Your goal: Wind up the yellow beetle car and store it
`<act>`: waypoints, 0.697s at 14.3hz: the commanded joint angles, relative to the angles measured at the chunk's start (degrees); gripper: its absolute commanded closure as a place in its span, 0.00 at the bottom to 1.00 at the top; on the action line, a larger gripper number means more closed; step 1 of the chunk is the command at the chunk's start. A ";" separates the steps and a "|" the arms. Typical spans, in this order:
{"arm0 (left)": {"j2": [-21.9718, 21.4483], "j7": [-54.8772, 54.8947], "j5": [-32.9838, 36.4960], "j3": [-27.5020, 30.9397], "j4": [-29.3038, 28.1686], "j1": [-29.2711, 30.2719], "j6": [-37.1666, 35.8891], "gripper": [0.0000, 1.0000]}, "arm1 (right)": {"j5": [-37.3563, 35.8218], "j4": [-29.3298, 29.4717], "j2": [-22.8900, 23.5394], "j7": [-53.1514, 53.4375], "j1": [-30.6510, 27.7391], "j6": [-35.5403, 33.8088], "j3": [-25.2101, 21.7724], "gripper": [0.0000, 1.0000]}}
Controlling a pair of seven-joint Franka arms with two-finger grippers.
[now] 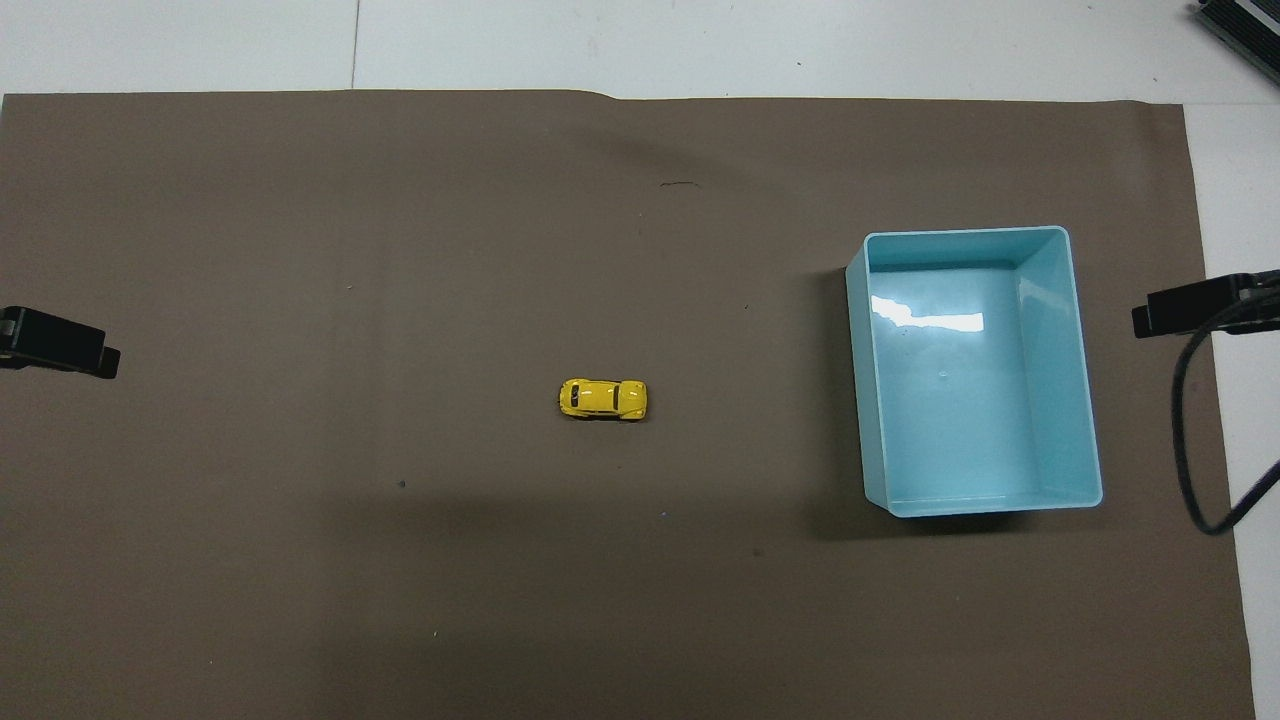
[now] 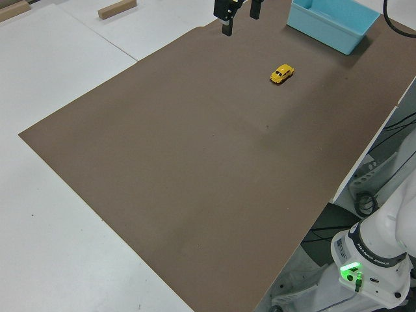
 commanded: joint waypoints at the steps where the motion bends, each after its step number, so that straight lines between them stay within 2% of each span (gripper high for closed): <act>1: -0.60 -0.16 0.65 -0.70 0.58 0.13 -1.41 0.00 | -0.04 -0.33 -0.60 0.97 -0.39 -0.69 0.27 0.00; 10: -0.52 2.98 0.31 -0.96 0.58 0.04 -1.15 0.00 | -0.04 -0.33 -0.60 0.97 -0.39 -0.69 0.27 0.00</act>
